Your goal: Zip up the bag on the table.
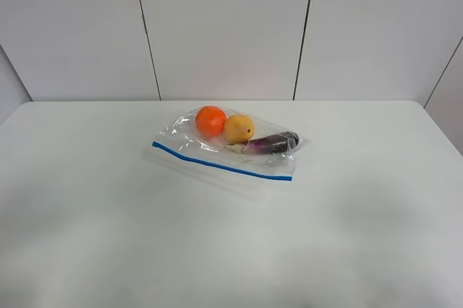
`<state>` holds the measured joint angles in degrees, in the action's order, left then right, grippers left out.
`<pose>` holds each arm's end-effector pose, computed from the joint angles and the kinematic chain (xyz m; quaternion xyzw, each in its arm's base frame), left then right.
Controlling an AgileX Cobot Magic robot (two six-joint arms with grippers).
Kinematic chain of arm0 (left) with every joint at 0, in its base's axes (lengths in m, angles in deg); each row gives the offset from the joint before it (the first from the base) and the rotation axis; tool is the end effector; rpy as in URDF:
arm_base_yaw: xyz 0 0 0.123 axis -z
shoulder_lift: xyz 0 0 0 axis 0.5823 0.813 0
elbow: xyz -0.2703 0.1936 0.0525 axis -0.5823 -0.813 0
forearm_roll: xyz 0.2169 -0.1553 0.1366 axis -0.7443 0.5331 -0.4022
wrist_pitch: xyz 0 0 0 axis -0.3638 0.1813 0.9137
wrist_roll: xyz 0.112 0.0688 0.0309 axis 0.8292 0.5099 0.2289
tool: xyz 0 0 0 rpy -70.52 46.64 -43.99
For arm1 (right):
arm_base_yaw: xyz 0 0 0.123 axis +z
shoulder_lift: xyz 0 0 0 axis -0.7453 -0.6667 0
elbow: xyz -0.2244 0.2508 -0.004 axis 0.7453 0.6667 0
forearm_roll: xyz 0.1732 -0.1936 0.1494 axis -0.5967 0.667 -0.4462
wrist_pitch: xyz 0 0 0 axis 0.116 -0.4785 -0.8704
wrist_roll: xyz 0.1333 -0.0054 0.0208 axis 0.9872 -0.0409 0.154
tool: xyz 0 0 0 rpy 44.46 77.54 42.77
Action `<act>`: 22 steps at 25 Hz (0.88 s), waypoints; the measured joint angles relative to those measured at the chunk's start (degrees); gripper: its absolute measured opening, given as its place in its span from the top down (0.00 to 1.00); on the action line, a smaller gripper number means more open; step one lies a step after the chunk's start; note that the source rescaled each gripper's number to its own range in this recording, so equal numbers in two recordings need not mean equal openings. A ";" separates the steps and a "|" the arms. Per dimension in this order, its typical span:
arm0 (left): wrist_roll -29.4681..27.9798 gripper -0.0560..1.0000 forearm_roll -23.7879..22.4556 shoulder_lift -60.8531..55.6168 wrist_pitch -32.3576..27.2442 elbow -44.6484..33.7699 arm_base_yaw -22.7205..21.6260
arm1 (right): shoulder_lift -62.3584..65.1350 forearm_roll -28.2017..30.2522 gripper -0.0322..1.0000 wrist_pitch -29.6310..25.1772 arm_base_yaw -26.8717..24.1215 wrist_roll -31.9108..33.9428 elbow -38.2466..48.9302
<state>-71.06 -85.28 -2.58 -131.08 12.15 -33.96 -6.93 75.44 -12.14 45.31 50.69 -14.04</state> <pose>0.0072 -0.0023 0.2958 -0.0056 0.8597 -0.0276 0.5101 0.0268 0.0009 0.2823 0.0043 0.8447 -0.0143 0.5350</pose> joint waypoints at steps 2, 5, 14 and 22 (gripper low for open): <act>0.00 0.03 0.00 0.00 0.00 0.00 0.00 | 0.00 0.00 0.01 0.00 0.00 0.00 0.00; 0.00 0.03 0.00 0.00 0.00 0.00 0.00 | 0.00 0.02 0.01 0.00 0.00 0.06 0.00; 0.00 0.03 -0.04 0.00 0.00 0.00 0.00 | 0.00 0.01 0.01 0.05 4.43 0.11 0.00; 0.00 0.03 -0.04 0.00 0.00 0.00 0.00 | 0.00 0.01 0.01 0.05 1.98 0.11 0.00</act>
